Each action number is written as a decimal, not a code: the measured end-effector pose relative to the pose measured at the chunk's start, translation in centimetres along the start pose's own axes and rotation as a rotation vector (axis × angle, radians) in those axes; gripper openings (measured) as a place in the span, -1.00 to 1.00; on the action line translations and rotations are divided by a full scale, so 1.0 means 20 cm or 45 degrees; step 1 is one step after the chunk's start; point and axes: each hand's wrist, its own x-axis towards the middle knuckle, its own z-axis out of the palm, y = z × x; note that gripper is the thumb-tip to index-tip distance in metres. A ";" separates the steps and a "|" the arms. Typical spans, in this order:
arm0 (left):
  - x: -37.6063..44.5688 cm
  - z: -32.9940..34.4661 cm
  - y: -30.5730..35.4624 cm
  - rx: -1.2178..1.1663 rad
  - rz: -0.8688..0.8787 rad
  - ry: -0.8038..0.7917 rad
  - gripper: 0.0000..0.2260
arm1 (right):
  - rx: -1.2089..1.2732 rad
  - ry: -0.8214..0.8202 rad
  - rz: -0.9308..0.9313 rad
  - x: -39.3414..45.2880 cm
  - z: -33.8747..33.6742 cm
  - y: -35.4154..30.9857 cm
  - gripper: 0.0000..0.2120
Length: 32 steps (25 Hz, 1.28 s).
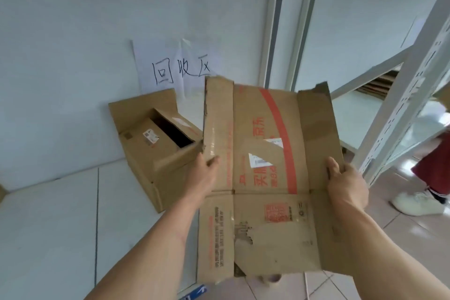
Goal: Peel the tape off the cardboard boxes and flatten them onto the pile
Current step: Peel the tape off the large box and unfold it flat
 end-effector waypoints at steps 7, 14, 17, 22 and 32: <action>0.05 -0.38 -0.27 0.040 -0.225 0.376 -0.77 | -0.055 -0.360 -0.278 -0.08 0.50 -0.26 -0.49; 0.04 -0.55 -0.26 -0.429 -0.416 0.249 -0.84 | -0.246 -0.467 -0.385 -0.13 0.76 -0.34 -0.53; 0.03 -0.43 -0.20 -0.864 -0.348 -0.028 -0.78 | -0.354 -0.449 -0.393 -0.11 0.85 -0.28 -0.58; 0.23 -0.26 -0.14 -0.866 -0.551 -0.078 -0.81 | -0.361 -0.384 -0.308 -0.02 0.92 -0.16 -0.62; 0.25 -0.23 -0.40 0.435 -0.301 0.198 -0.68 | -0.423 -0.192 -0.381 0.07 0.96 -0.15 -0.62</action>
